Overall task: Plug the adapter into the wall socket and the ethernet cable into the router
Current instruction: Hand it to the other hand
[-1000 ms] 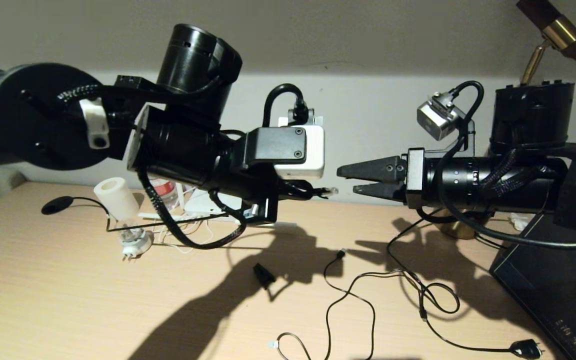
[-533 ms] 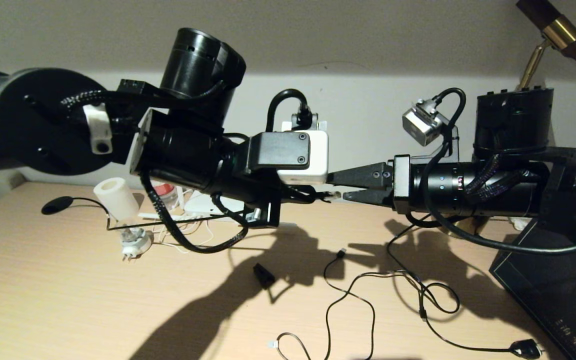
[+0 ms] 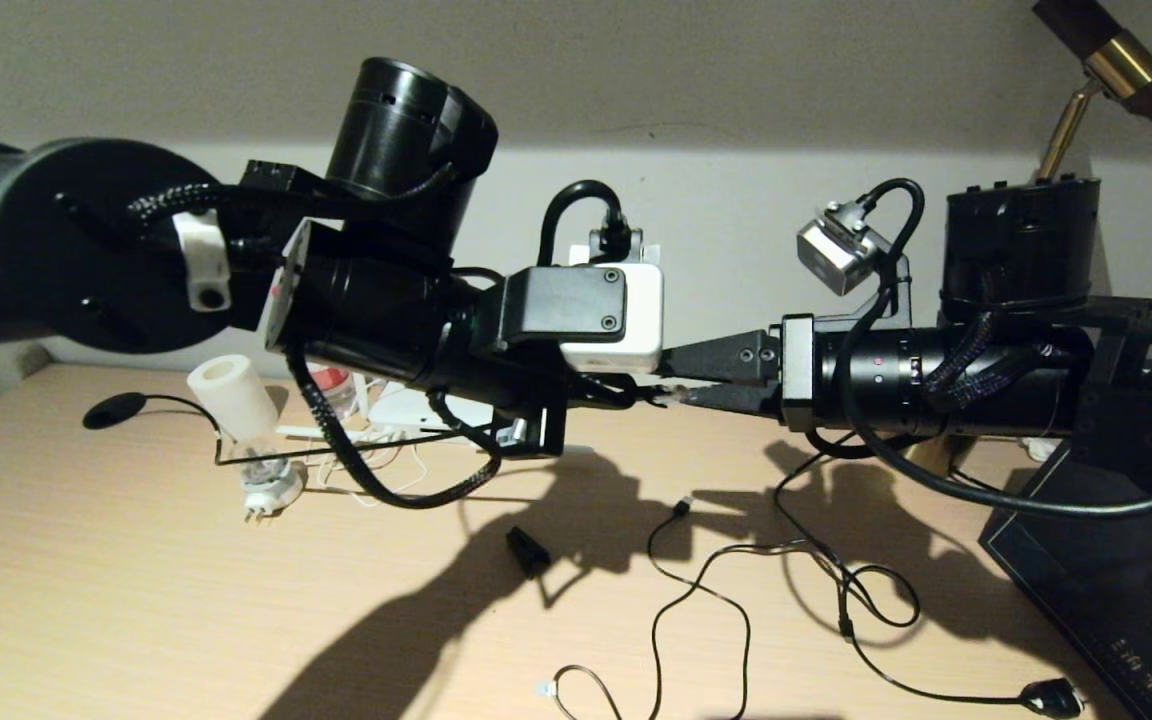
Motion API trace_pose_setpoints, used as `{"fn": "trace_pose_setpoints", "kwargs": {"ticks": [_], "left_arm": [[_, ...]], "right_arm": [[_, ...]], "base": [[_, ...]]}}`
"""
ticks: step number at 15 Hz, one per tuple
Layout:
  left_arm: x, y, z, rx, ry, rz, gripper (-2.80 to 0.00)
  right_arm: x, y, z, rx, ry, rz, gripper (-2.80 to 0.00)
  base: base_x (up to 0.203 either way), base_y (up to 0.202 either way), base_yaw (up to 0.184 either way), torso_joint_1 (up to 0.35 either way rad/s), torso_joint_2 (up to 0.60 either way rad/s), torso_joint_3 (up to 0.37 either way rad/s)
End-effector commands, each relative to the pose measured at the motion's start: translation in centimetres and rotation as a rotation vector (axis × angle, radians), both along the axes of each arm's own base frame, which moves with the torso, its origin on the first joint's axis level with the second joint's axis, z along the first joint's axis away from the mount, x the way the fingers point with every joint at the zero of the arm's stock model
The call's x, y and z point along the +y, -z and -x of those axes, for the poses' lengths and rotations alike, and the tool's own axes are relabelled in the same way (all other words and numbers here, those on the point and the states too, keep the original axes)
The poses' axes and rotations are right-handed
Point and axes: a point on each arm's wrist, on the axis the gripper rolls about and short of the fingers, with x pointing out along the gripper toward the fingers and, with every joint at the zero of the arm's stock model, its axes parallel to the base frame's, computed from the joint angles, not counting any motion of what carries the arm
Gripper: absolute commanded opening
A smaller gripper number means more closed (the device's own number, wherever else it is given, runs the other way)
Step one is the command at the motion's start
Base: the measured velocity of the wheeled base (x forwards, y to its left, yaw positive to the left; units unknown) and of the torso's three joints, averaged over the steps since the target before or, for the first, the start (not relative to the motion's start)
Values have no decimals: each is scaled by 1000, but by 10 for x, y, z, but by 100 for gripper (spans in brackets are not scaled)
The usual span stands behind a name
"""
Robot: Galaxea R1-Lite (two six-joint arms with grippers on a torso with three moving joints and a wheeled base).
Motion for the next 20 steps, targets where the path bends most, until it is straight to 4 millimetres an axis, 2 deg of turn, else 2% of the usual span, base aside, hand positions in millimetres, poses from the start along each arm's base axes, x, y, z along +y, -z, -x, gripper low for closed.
{"fn": "trace_pose_setpoints", "kwargs": {"ticks": [1,20], "left_arm": [[0,1,0,0,5,-6,-280],[-5,3,2,-4,20,2,-280]], "right_arm": [[1,0,2,2,-7,-3,-280],[4,1,6,9,-23,-2,-280]], "base": [[0,0,0,0,0,0],[0,0,0,0,0,0]]}}
